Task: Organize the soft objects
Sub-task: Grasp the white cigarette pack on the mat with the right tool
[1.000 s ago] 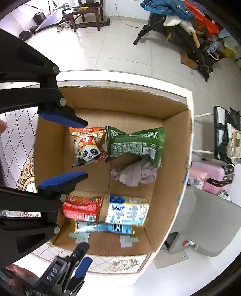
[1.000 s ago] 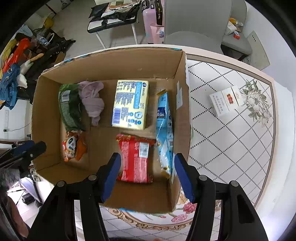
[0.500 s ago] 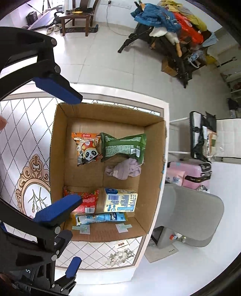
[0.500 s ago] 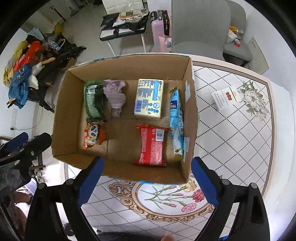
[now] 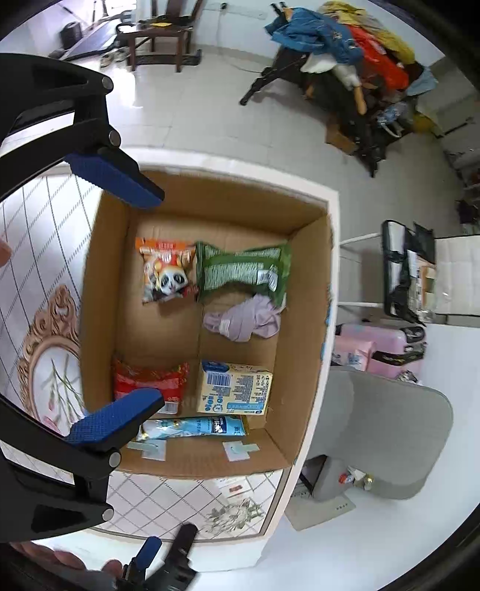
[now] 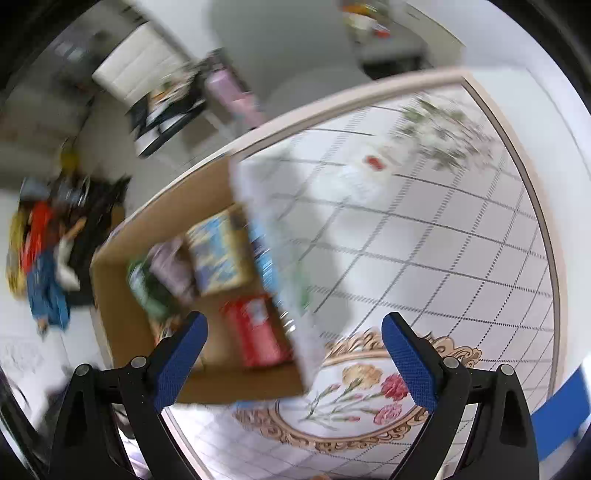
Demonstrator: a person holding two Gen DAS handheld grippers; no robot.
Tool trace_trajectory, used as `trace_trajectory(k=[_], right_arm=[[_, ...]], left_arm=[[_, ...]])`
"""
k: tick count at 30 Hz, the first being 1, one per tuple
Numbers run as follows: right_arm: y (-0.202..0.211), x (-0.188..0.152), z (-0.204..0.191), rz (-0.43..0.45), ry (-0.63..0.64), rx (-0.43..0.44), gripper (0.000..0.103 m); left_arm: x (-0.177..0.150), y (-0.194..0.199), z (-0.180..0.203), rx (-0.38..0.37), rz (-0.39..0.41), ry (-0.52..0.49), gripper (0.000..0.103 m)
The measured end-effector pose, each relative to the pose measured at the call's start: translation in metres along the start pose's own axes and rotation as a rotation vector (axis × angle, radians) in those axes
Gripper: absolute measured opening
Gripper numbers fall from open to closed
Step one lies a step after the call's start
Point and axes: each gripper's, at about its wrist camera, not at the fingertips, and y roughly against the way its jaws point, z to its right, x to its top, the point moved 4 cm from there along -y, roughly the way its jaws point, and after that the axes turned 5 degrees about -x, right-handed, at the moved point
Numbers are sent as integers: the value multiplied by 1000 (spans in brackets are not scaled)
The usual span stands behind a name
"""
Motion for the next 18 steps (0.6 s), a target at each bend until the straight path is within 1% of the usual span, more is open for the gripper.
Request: trace_trajectory(k=[2, 5, 7, 10, 15, 18], right_arm=[[-16, 26, 17, -15, -52, -19, 97], [-45, 59, 35, -55, -130, -20, 97], [-67, 80, 41, -81, -180, -17, 97], [-100, 107, 50, -114, -221, -45, 97], [-144, 132, 53, -162, -256, -115, 97], [-164, 141, 53, -192, -267, -149, 97]], left_arm=[[5, -17, 7, 13, -21, 11, 100], [17, -45, 20, 32, -55, 21, 100], [22, -62, 26, 34, -79, 27, 100], [30, -85, 33, 39, -119, 31, 100], [37, -109, 39, 69, -154, 22, 100], [37, -116, 40, 66, -170, 22, 100]])
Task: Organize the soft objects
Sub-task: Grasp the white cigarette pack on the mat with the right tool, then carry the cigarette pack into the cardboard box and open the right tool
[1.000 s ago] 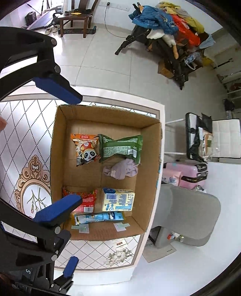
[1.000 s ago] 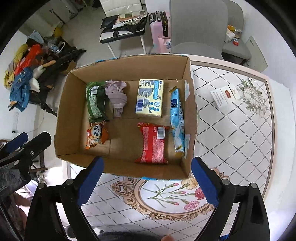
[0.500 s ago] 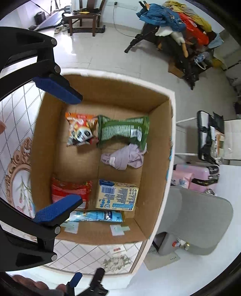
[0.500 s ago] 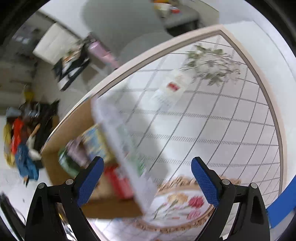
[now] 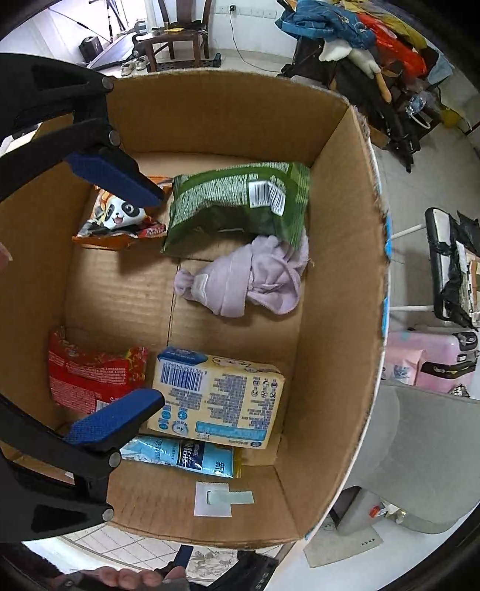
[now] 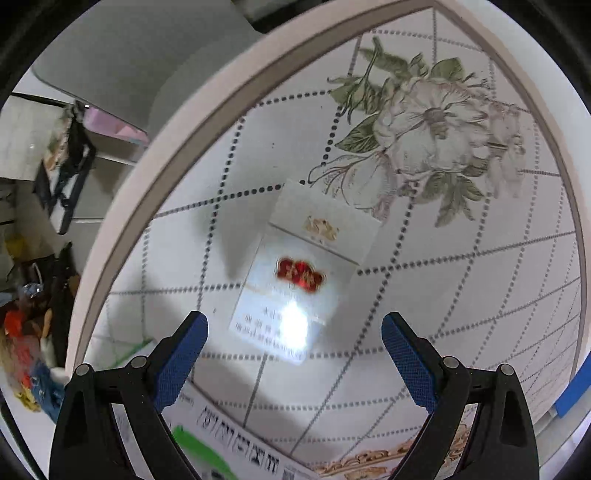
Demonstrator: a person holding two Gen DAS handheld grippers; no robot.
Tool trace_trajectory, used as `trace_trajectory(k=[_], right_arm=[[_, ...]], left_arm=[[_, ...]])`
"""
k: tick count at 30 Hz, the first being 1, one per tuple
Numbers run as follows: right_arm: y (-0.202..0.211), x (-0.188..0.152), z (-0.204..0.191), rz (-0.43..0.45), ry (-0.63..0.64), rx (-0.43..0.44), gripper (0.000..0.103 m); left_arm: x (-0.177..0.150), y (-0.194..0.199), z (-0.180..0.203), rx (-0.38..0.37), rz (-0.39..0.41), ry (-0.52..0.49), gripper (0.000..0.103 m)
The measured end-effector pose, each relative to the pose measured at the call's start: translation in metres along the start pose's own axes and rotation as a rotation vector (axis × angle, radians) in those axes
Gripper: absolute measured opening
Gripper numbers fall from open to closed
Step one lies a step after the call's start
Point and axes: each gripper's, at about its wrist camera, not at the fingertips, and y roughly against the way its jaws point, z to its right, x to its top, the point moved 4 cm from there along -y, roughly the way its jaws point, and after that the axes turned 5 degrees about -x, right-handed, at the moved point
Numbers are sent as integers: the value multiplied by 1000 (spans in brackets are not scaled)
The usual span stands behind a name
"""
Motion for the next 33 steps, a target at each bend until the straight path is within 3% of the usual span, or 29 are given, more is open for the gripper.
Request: trace_trajectory(k=[2, 6, 8, 9, 14, 18, 26, 33], right_arm=[[-9, 4, -3, -15, -4, -22, 97], [-14, 9, -14, 8, 33, -113, 86], [-12, 9, -21, 16, 53, -117, 80], [-11, 10, -26, 20, 61, -119, 71], [-10, 7, -42, 31, 145, -173, 66], [-7, -18, -42, 55, 216, -194, 65], [39, -70, -36, 150, 297, -118, 64], [120, -130, -30, 239, 406, 18, 64]], left_arm=[[1, -2, 0, 4, -2, 0, 100], [0, -3, 3, -2, -2, -9, 100], [0, -2, 4, -8, 0, -14, 100], [-1, -1, 5, -12, 0, -16, 100], [-6, 4, 10, -29, 1, -26, 100], [-15, 14, 12, -41, 15, -48, 100], [-36, 34, 9, -68, 36, -61, 100], [-58, 70, -4, -125, 62, -81, 100]])
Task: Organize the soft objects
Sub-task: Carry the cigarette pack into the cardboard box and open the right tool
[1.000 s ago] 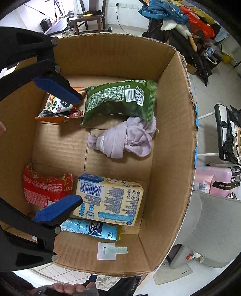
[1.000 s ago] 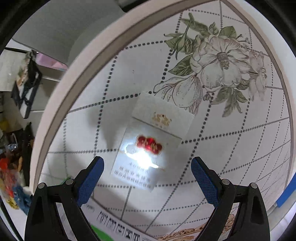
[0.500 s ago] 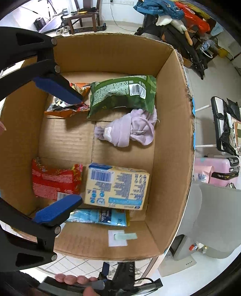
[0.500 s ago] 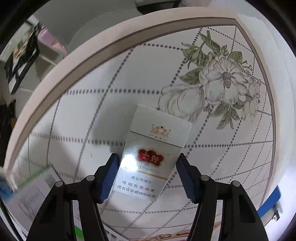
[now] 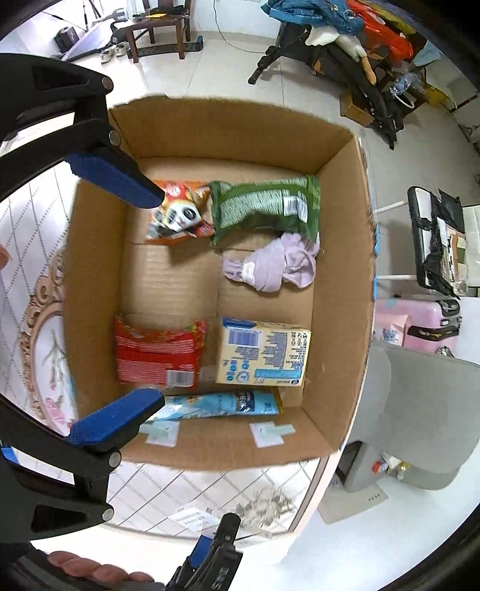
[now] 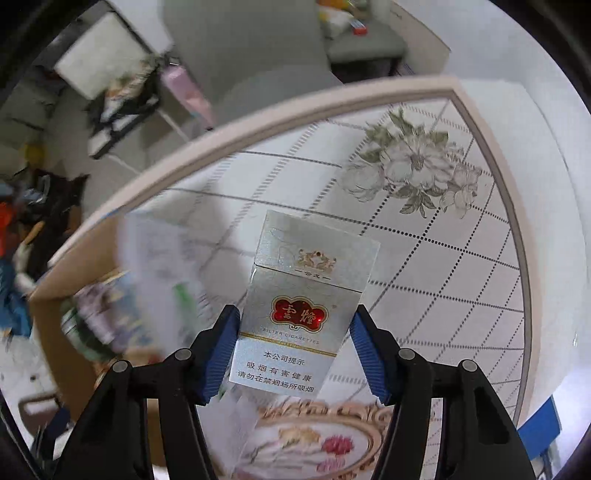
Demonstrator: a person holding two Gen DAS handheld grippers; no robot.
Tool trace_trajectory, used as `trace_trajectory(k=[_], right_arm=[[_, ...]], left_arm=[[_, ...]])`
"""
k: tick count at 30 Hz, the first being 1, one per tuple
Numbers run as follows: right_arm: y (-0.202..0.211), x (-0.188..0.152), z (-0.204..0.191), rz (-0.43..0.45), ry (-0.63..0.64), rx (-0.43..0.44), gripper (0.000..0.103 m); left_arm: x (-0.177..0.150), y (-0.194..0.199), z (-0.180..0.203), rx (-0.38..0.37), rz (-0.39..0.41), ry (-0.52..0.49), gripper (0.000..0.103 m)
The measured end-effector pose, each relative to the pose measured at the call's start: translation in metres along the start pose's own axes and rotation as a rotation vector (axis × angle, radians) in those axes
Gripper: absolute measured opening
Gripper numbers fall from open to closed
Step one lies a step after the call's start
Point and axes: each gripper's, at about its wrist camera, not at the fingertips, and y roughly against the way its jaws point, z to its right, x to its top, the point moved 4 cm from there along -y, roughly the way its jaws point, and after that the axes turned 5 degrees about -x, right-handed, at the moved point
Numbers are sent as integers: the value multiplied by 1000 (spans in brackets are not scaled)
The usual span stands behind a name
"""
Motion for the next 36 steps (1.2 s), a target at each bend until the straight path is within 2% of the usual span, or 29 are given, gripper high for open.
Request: trace_trajectory(k=[2, 5, 9, 16, 22, 29, 36], right_arm=[[26, -19, 10, 21, 37, 39, 64], [66, -53, -8, 36, 101, 98, 64], [83, -88, -49, 22, 181, 159, 64], [58, -122, -118, -25, 306, 186, 64], [14, -130, -165, -82, 396, 148, 63], [-29, -124, -182, -145, 455, 91, 63], [-52, -120, -190, -188, 475, 70, 63]], left_arm=[[-6, 14, -8, -21, 6, -3, 100], [-14, 36, -23, -31, 21, -11, 100], [-20, 52, -46, -4, 42, -18, 100], [-24, 40, -82, 15, 38, 9, 100], [-22, 6, -99, 4, 3, -4, 100], [-19, -23, -110, -1, -38, -7, 100], [-12, -32, -111, -9, -49, -9, 100]])
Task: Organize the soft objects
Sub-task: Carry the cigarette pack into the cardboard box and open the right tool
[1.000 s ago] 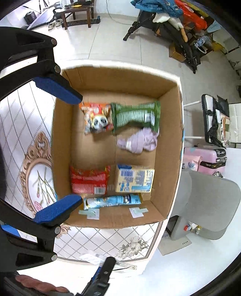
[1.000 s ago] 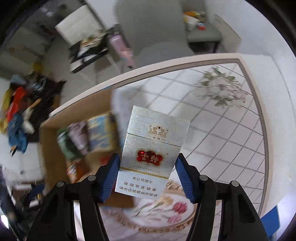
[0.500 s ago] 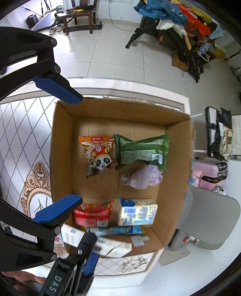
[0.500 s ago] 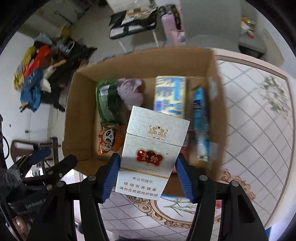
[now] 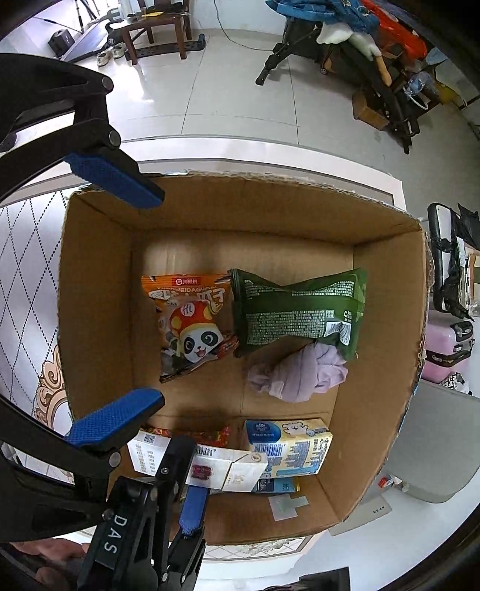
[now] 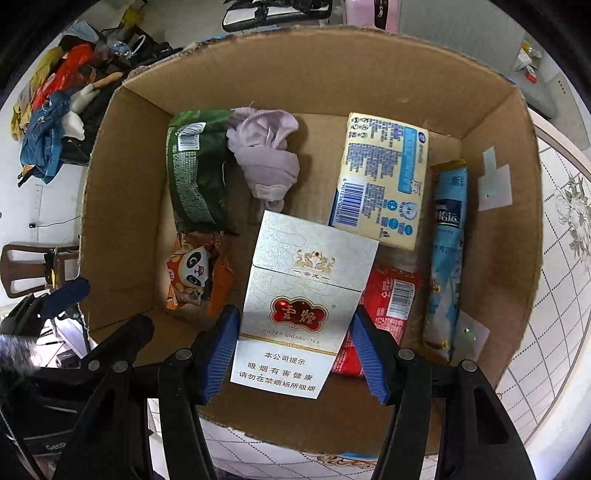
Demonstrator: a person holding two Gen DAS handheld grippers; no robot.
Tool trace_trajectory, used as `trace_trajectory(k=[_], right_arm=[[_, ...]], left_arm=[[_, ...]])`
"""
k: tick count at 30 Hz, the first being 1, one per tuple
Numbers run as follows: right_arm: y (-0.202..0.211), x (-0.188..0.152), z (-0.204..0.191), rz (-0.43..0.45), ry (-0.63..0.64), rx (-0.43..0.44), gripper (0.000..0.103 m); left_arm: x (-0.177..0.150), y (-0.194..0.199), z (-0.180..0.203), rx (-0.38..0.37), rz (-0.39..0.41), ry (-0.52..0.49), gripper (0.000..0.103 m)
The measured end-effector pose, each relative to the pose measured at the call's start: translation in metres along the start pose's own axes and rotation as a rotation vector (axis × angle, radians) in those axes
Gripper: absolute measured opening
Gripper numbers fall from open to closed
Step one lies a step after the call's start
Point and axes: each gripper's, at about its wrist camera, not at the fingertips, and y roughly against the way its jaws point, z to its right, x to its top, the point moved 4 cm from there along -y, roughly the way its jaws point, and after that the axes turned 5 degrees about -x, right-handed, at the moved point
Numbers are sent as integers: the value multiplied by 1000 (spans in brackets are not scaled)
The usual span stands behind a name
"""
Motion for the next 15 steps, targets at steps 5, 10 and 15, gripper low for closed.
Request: trace_trajectory(k=[5, 10, 15], right_arm=[[-15, 5, -1, -45, 5, 12, 65], [-9, 0, 4, -34, -5, -8, 82], [19, -11, 20, 20, -28, -89, 89]], left_arm=[[1, -2, -1, -13, -9, 3, 100], [2, 8, 1, -23, 7, 5, 100], [1, 23, 8, -30, 38, 11, 100]])
